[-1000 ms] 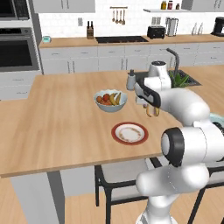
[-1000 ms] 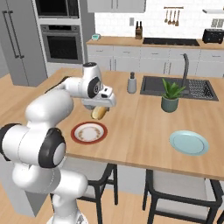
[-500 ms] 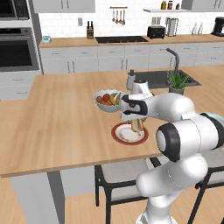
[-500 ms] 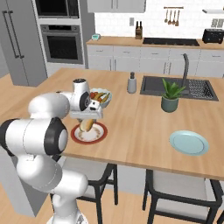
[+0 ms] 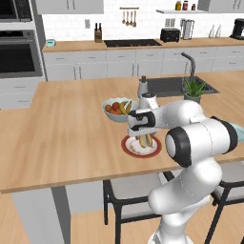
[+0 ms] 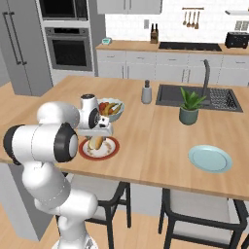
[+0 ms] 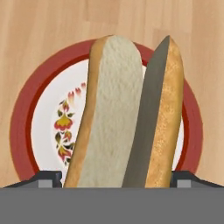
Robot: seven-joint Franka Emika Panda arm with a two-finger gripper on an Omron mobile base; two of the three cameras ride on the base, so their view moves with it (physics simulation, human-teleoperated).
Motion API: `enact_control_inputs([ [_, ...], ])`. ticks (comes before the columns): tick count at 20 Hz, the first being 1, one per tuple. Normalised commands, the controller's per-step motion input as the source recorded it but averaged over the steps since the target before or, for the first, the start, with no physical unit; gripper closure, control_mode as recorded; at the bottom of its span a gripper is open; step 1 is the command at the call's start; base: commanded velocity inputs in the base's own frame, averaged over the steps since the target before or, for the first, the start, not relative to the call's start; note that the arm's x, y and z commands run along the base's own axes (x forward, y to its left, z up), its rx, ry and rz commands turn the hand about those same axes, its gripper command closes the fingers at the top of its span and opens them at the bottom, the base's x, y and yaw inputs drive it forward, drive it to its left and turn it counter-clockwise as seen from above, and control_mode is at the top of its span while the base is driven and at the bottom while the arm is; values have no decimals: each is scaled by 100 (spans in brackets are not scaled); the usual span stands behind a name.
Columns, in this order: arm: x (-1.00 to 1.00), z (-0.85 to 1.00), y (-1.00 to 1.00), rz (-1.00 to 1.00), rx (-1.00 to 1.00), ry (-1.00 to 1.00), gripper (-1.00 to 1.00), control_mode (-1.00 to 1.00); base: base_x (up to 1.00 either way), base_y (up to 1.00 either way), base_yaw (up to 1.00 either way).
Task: Place one bun and one sausage from the bowl on each plate.
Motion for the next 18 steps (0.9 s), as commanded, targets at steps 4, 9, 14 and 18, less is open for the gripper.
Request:
enact_control_inputs([
  [4,-42,0,3,0,0,1,100,-100,0,0,0],
  [9,-21,-17,6,0,0,10,100,-100,0,0,0],
  [14,42,-4,2,0,0,12,100,-100,0,0,0],
  [18,33,-2,3,0,0,1,100,-100,0,0,0],
])
